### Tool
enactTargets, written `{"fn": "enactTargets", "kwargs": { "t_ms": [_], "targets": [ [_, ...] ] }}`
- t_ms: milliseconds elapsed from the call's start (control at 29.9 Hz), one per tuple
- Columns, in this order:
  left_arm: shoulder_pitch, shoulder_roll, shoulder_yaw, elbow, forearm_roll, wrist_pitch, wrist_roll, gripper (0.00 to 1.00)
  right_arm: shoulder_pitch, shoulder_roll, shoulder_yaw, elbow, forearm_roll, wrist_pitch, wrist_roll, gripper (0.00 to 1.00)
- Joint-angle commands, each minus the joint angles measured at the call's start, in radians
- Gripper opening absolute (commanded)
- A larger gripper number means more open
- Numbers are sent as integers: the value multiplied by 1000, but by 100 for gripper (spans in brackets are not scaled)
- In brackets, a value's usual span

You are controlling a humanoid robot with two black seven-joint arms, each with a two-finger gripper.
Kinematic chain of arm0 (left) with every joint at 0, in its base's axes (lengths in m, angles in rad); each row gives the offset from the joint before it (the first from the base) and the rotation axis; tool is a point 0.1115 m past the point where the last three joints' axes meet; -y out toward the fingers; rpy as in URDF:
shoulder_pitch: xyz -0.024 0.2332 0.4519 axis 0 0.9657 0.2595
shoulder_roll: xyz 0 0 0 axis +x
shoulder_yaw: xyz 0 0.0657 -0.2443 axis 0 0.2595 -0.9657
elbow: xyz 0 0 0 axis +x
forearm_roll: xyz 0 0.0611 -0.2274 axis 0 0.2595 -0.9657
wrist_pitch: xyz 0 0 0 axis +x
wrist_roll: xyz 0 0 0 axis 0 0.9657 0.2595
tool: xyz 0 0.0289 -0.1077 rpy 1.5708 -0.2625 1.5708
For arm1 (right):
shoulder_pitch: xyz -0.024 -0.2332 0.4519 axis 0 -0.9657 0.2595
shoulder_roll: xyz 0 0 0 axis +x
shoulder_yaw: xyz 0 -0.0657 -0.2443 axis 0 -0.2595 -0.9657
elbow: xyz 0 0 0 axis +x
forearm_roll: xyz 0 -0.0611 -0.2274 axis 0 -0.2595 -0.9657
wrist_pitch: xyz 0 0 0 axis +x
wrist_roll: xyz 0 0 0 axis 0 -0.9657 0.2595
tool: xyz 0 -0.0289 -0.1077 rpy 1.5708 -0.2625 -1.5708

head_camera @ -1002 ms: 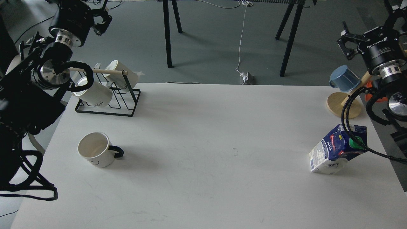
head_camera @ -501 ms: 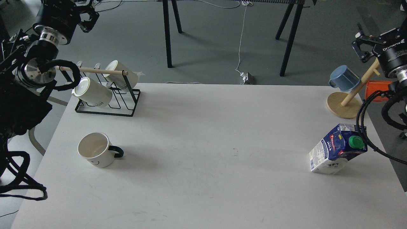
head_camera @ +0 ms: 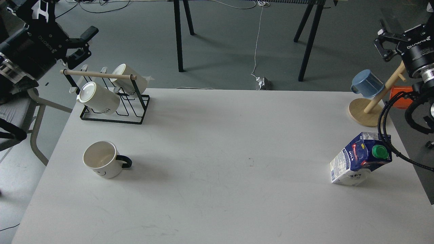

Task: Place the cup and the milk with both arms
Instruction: 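Lower the left gripper toward the white mug on the table, then grasp the white mug's rim with the left gripper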

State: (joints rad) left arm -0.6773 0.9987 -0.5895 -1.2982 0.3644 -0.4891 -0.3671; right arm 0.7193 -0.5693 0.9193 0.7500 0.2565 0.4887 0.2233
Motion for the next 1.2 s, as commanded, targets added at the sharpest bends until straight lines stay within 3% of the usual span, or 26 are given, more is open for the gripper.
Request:
{"fn": "enactTargets", "kwargs": {
  "t_ms": [0,200,367,501,635,702,869,1069,1169],
  "targets": [
    [27,50,40,-50,160,0,2,100,22,15,-30,0,0,0,1,100],
    [33,74,65,-46,546,55,-4,97,23,19,-30,0,0,0,1,100],
    [79,69,76,-24,887,205,-9,96,23,20,-30,0,0,0,1,100],
    [123,63,131,26,1158,348,-58,95,25,28,-28,0,0,0,1,100],
    [139,46,232,98,1324,503,-67,90,22,29,-28,2,0,0,1,100],
    [139,44,261,122,1355,543,-67,90,22,32,-28,2,0,0,1,100],
    [140,17,295,160,1389,566,-62,86,22,45,-28,0,-2,0,1,100],
    [140,-100,316,318,1493,604,-67,83,23,48,-31,0,-8,0,-1,100],
    [142,-123,318,333,1504,606,-69,83,23,46,-33,0,-8,0,-1,100]
  ]
}}
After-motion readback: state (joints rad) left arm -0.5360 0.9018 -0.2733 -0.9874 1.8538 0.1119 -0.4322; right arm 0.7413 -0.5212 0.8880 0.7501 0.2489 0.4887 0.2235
